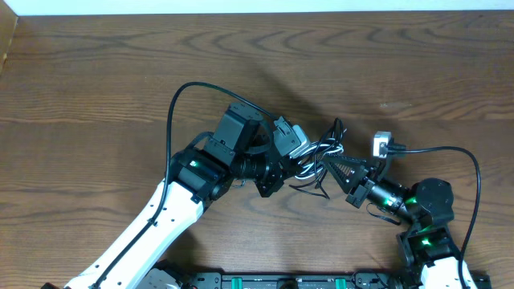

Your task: Untangle cables

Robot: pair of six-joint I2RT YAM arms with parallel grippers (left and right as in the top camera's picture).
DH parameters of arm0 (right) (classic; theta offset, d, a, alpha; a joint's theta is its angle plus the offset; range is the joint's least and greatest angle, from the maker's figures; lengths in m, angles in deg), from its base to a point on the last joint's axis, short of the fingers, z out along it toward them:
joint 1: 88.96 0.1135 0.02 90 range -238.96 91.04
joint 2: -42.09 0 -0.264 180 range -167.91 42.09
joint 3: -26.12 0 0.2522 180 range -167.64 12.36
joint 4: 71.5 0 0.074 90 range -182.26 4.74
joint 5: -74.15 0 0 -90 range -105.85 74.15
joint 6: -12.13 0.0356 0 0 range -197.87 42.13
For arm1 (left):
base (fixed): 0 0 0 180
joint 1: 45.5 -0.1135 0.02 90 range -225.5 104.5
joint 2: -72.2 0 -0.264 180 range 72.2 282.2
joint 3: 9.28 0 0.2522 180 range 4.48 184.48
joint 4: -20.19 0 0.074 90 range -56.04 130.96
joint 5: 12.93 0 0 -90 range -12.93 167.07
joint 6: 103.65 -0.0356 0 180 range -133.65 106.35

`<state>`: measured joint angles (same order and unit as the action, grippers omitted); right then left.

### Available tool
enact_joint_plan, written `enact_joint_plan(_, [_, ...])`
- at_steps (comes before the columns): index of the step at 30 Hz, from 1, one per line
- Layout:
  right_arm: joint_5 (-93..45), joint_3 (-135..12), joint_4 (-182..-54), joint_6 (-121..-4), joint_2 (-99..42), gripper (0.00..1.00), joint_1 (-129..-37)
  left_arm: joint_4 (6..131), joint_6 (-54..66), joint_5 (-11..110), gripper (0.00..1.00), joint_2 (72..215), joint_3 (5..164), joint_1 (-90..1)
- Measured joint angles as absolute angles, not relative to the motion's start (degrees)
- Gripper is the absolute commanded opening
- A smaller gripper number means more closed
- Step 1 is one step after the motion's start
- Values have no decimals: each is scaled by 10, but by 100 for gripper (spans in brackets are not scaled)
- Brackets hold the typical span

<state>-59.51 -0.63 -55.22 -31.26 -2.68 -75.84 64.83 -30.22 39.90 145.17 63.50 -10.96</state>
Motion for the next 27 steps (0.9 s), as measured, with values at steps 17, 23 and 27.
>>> enact_joint_plan(17, [-606,-5,-562,-296,-29,2,-767,651,-307,435,7,1452,635,-107])
enact_joint_plan(23, [-544,-5,-580,-412,-28,1,-770,666,-307,478,7,1452,635,-108])
enact_joint_plan(27, [-523,-6,-550,-426,-27,1,-773,669,-307,490,8,1452,635,-109])
